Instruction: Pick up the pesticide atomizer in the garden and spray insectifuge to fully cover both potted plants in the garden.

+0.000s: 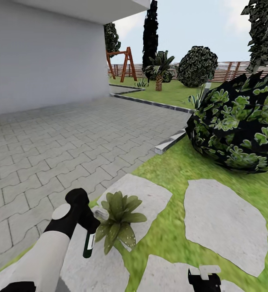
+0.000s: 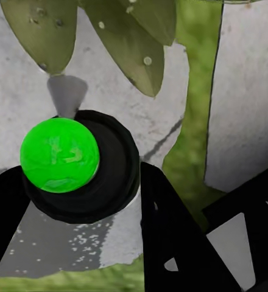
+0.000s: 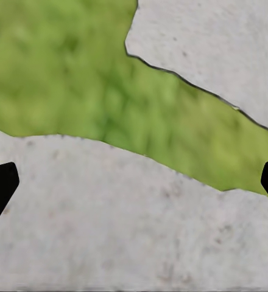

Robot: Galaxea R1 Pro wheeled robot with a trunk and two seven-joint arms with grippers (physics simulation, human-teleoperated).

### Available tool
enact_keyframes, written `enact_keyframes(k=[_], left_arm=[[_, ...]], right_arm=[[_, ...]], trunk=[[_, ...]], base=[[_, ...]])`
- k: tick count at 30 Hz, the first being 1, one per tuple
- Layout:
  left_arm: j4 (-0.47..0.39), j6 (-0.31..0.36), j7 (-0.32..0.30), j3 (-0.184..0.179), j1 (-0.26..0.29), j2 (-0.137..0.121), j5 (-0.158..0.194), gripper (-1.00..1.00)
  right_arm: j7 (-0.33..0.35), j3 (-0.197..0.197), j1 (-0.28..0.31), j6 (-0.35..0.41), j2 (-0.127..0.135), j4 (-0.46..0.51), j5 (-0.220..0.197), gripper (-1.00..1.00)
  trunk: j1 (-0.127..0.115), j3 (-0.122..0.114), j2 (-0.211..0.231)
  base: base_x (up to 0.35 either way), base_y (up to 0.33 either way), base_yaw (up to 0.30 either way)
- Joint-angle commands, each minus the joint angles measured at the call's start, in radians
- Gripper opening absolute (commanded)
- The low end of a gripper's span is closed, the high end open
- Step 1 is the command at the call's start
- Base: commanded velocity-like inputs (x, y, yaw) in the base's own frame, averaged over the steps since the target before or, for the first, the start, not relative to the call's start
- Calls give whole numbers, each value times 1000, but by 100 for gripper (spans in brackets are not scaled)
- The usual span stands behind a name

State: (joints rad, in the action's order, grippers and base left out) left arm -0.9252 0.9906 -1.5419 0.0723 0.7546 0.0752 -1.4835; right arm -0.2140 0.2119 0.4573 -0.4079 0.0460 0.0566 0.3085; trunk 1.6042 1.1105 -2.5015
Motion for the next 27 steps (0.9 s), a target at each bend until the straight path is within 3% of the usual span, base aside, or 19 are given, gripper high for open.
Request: enact_keyframes(k=[1, 12, 27], left_arm=[[-1, 11, -10, 4, 1, 1, -10, -100], [-1, 14, -11, 4, 0, 0, -13, -100], [0, 2, 2, -3, -14, -10, -16, -100]], right_arm=[[-4, 7, 1, -3, 0, -1, 11, 100], [-4, 7, 1, -3, -1, 0, 11, 100], [-4, 7, 1, -2, -2, 0, 10, 100]], trunk=[[-1, 1, 0], [-1, 1, 0], [-1, 1, 0]], base=[[-226, 123, 0], [-108, 265, -28], [115, 312, -271]])
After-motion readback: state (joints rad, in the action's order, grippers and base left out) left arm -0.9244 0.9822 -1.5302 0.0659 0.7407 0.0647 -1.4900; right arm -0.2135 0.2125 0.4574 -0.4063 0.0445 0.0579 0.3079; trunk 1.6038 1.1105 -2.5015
